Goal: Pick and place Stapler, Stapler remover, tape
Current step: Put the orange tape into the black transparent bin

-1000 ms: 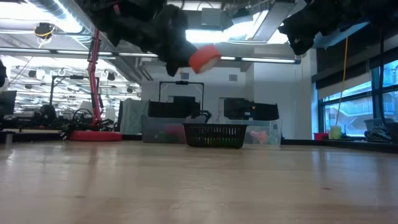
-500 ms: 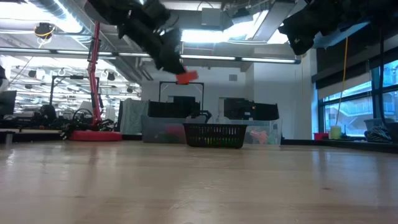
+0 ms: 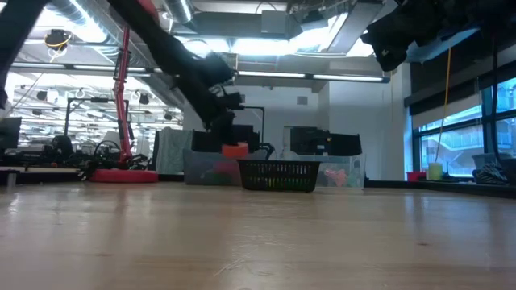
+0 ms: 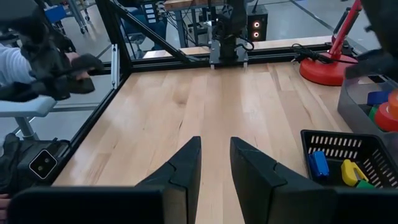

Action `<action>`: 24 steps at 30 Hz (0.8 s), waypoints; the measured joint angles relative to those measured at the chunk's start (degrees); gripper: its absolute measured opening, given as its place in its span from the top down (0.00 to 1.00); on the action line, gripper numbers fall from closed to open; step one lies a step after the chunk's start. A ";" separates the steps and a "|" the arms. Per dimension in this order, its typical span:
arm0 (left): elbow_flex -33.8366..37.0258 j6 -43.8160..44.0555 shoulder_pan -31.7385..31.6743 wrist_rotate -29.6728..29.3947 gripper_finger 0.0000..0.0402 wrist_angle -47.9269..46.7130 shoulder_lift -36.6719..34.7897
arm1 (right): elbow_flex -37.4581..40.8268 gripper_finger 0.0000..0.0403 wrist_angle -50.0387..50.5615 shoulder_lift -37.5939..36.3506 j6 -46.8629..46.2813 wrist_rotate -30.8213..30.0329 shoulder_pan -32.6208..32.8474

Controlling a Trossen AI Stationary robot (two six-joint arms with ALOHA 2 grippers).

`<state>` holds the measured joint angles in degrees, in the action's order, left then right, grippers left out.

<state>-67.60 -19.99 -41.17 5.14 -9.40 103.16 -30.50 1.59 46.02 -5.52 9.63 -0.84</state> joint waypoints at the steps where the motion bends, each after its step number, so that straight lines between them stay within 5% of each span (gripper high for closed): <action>1: -1.56 -0.51 -0.17 -0.01 0.93 -0.98 1.43 | 0.00 0.78 -0.02 0.00 0.00 0.00 0.02; 10: -11.50 -0.76 -0.18 1.48 0.93 -5.53 9.27 | 0.00 0.78 0.00 0.00 0.00 0.00 0.02; 24: -12.22 2.28 -0.13 4.25 0.88 -5.50 11.06 | 0.00 0.78 -0.02 0.00 -0.04 -0.02 0.01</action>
<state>-79.82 -17.72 -41.30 9.39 -14.89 114.22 -30.50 1.57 46.02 -5.56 9.61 -0.83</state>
